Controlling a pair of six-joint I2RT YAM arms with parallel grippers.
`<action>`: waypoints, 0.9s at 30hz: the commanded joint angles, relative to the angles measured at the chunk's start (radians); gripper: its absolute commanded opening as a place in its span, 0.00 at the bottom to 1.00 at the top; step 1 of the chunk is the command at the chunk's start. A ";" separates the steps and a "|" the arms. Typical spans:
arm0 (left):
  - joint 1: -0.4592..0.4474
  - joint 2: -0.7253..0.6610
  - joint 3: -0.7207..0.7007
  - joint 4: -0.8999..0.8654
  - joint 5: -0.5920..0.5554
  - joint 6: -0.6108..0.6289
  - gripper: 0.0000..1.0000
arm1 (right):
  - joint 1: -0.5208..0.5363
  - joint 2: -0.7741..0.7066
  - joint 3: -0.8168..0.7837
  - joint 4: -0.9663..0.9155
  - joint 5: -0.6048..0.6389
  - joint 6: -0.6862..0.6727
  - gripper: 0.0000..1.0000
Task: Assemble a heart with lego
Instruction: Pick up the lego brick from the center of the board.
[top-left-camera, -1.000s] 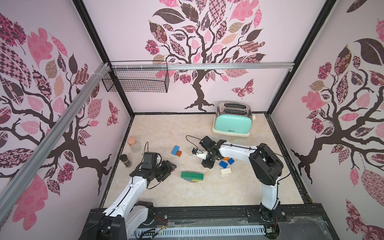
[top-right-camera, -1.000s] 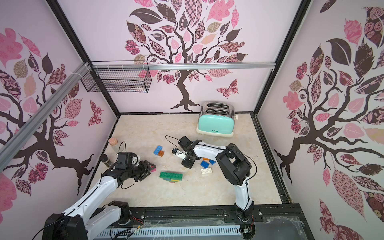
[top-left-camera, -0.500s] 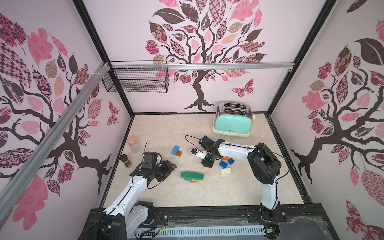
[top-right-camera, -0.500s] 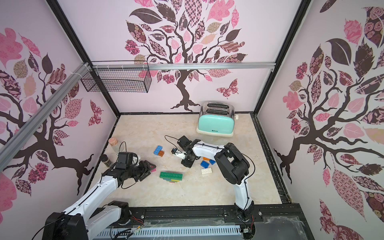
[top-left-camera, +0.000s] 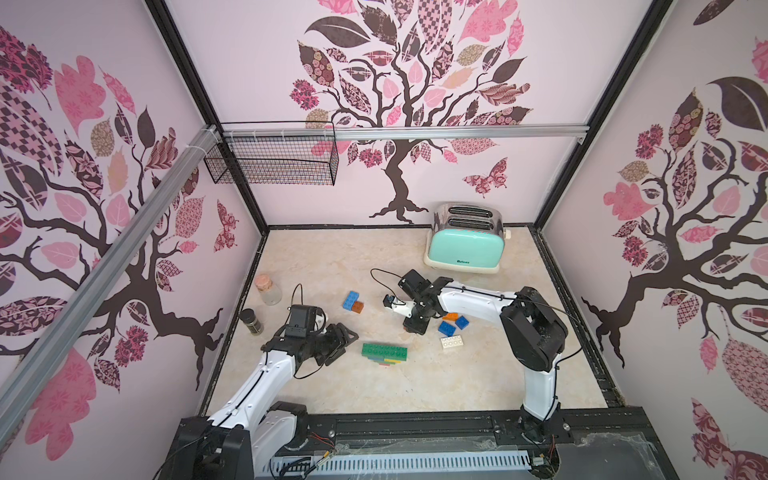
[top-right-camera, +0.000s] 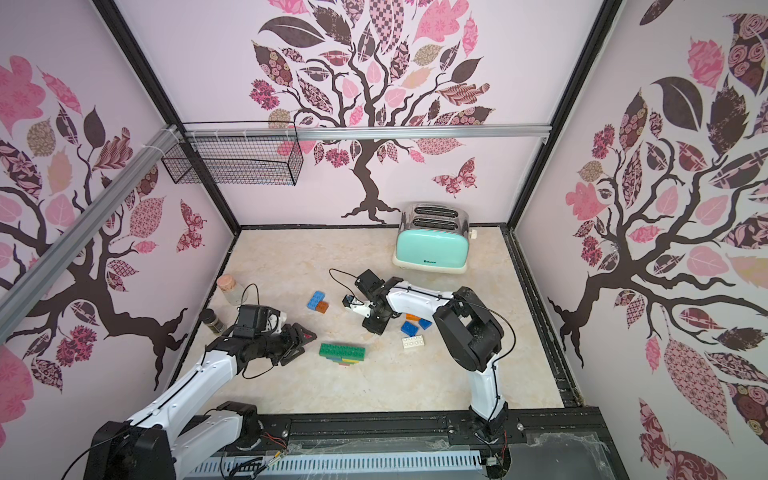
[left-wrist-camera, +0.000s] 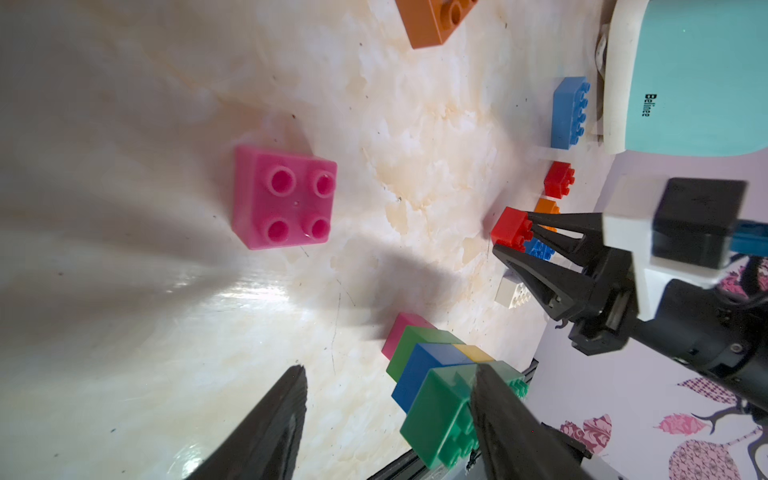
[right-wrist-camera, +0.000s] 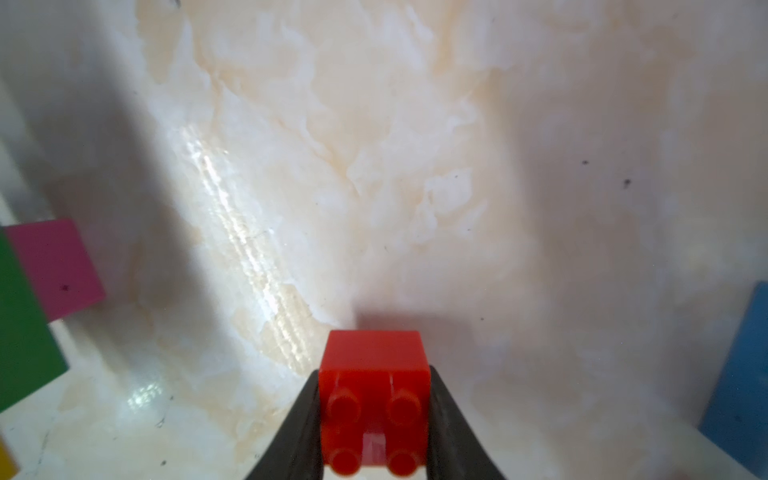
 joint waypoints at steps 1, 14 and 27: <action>-0.040 -0.004 0.001 0.025 0.051 0.020 0.67 | 0.003 -0.091 0.041 -0.039 -0.022 -0.020 0.33; -0.188 0.018 -0.052 0.194 0.083 -0.053 0.70 | 0.101 -0.269 0.019 -0.107 -0.103 -0.020 0.33; -0.236 0.068 -0.089 0.240 0.058 -0.050 0.64 | 0.192 -0.220 0.028 -0.143 -0.134 -0.003 0.33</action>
